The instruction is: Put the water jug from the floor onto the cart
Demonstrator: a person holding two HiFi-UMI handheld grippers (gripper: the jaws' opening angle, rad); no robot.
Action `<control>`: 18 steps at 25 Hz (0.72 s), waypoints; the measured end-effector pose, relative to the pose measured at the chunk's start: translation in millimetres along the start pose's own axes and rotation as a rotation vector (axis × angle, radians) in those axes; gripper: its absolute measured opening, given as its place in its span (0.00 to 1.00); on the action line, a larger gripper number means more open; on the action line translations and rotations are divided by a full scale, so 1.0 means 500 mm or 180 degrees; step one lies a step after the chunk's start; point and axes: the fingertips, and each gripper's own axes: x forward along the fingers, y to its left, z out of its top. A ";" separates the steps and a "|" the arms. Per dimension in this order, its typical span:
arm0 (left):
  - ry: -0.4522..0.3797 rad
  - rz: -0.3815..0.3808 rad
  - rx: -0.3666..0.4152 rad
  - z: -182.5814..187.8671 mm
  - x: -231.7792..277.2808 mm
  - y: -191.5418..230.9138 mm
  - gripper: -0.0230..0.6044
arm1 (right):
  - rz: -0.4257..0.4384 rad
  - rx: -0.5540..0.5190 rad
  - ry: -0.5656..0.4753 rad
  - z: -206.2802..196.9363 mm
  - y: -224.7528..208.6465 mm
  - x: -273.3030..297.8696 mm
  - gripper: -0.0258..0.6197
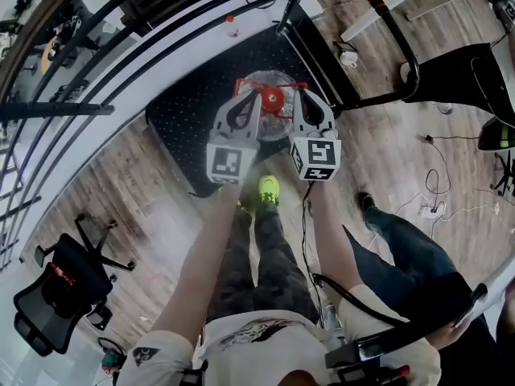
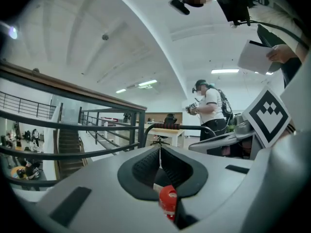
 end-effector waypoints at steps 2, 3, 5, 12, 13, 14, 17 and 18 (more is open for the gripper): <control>-0.0032 -0.0019 -0.0011 0.039 -0.003 -0.004 0.06 | 0.0062 0.0002 -0.0014 0.032 0.020 -0.011 0.07; -0.0056 -0.0026 -0.0026 0.060 -0.005 -0.006 0.06 | 0.0092 0.0005 -0.0019 0.048 0.030 -0.019 0.07; -0.0055 -0.0058 -0.0026 0.098 -0.008 -0.011 0.06 | 0.0128 0.0021 -0.0041 0.084 0.045 -0.033 0.07; -0.0110 -0.0201 0.0096 0.239 -0.025 -0.044 0.06 | 0.0150 0.0015 -0.0193 0.225 0.070 -0.088 0.07; -0.0122 -0.0215 0.0102 0.259 -0.026 -0.051 0.06 | 0.0145 0.0031 -0.0230 0.246 0.070 -0.097 0.07; -0.0129 -0.0227 0.0100 0.277 -0.026 -0.057 0.06 | 0.0140 0.0048 -0.0263 0.267 0.069 -0.106 0.07; -0.0135 -0.0260 0.0100 0.325 -0.040 -0.079 0.06 | 0.0120 0.0048 -0.0315 0.314 0.074 -0.141 0.07; -0.0140 -0.0266 0.0100 0.341 -0.048 -0.088 0.06 | 0.0120 0.0043 -0.0328 0.327 0.078 -0.155 0.07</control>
